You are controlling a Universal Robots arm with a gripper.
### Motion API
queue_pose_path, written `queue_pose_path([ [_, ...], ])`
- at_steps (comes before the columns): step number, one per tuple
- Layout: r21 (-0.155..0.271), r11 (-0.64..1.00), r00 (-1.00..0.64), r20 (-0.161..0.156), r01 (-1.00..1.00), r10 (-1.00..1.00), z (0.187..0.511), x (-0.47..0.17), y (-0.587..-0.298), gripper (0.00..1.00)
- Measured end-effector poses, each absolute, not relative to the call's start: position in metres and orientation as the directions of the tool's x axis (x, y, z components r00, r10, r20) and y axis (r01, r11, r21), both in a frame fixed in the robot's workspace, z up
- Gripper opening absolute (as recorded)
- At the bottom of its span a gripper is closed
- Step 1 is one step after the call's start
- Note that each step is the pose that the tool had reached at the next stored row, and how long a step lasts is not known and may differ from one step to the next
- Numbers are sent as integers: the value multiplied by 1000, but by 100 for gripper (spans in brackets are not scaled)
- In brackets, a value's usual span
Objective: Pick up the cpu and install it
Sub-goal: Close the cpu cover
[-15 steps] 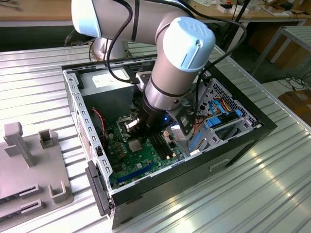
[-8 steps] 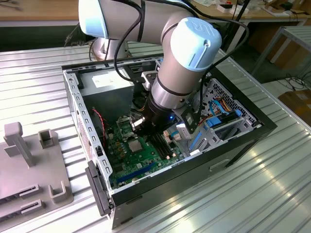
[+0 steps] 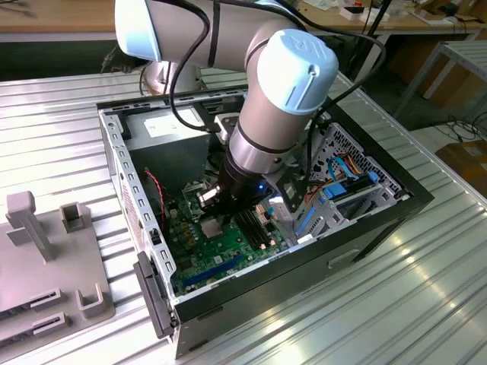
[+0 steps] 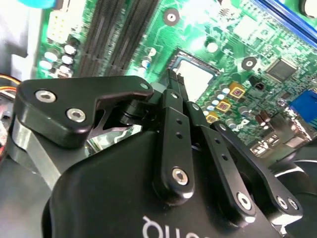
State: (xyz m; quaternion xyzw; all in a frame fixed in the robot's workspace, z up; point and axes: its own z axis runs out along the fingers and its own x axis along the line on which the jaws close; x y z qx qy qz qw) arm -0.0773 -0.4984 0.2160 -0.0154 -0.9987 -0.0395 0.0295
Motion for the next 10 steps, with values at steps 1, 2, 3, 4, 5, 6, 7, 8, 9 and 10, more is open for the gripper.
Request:
queue_pose_path([
  [1,78,996,-998,60,33,28,216,-80,-499,11],
  [2,78,996,-998,61,33,28,215,-82,-499,11],
  [3,78,996,-998,61,33,28,214,-84,-499,11],
  [4,78,996,-998,61,33,28,214,-86,-499,11],
  [5,78,996,-998,62,33,28,214,-88,-499,11],
  [6,78,996,-998,62,33,28,214,-89,-499,11],
  [7,78,996,-998,62,33,28,213,-89,-499,11],
  [8,78,996,-998,62,33,28,213,-89,-499,11],
  [9,78,996,-998,62,33,28,213,-89,-499,11],
  [10,78,996,-998,62,35,30,213,-89,-499,11],
])
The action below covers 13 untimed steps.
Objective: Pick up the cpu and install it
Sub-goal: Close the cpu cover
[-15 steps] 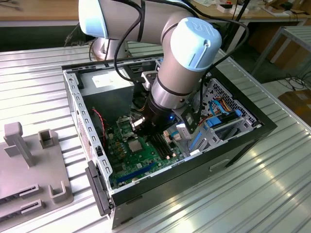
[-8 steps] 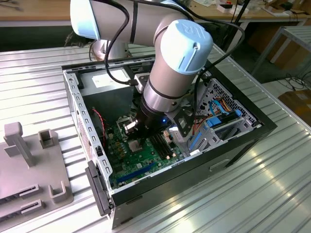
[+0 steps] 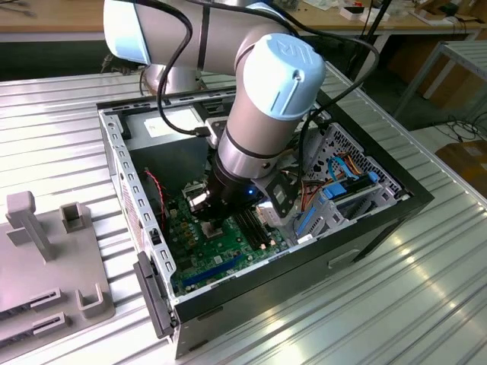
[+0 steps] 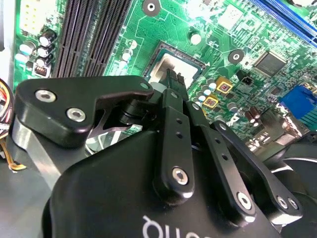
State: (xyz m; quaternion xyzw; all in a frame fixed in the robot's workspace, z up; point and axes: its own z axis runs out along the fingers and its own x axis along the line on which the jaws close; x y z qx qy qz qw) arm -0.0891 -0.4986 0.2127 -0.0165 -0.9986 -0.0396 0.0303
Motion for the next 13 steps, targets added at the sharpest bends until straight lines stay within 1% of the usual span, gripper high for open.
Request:
queue_pose_path([
  [13,79,995,-997,62,54,49,207,-91,-499,11],
])
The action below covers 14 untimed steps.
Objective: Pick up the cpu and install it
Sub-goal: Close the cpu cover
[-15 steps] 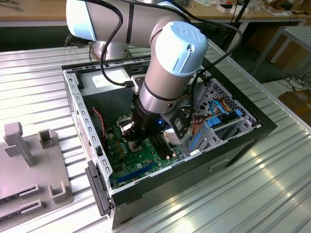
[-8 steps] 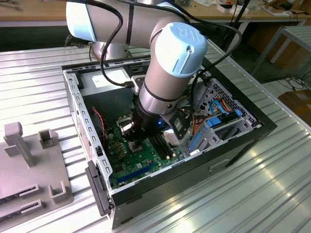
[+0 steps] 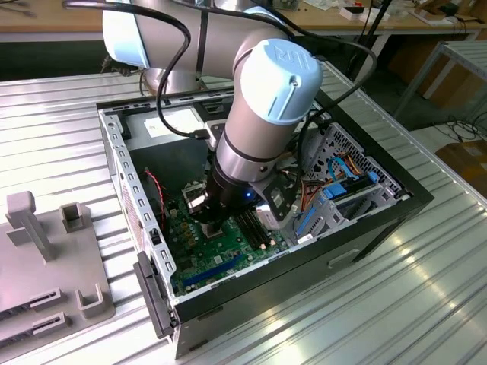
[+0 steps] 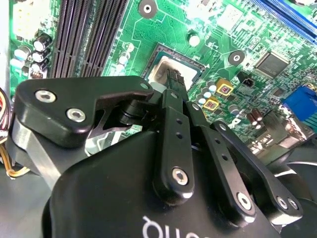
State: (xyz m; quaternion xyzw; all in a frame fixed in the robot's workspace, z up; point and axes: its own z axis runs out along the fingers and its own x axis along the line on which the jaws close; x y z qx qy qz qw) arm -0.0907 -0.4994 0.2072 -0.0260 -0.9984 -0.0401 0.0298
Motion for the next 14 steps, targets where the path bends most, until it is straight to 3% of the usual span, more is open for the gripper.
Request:
queue_pose_path([
  [14,78,995,-996,64,69,64,205,-91,-505,11],
])
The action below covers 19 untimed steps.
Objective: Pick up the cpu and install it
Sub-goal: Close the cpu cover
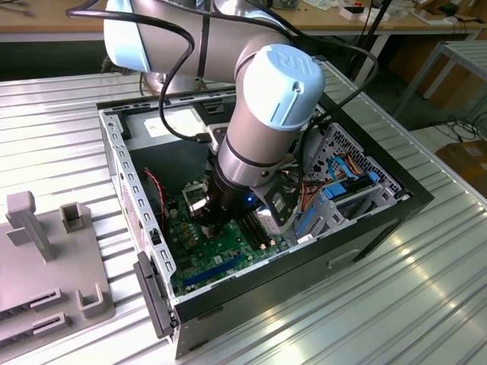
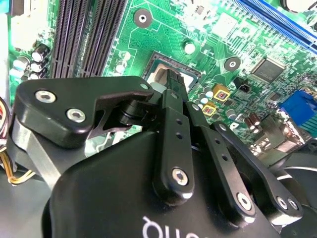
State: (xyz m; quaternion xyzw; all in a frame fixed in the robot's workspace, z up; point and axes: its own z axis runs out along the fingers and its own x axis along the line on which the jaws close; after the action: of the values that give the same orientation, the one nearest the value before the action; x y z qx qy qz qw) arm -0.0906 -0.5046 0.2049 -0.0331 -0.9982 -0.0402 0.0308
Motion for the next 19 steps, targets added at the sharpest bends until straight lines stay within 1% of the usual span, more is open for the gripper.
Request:
queue_pose_path([
  [10,79,994,-996,65,70,65,205,-91,-502,11],
  [19,78,994,-996,66,70,65,228,-85,-500,11],
])
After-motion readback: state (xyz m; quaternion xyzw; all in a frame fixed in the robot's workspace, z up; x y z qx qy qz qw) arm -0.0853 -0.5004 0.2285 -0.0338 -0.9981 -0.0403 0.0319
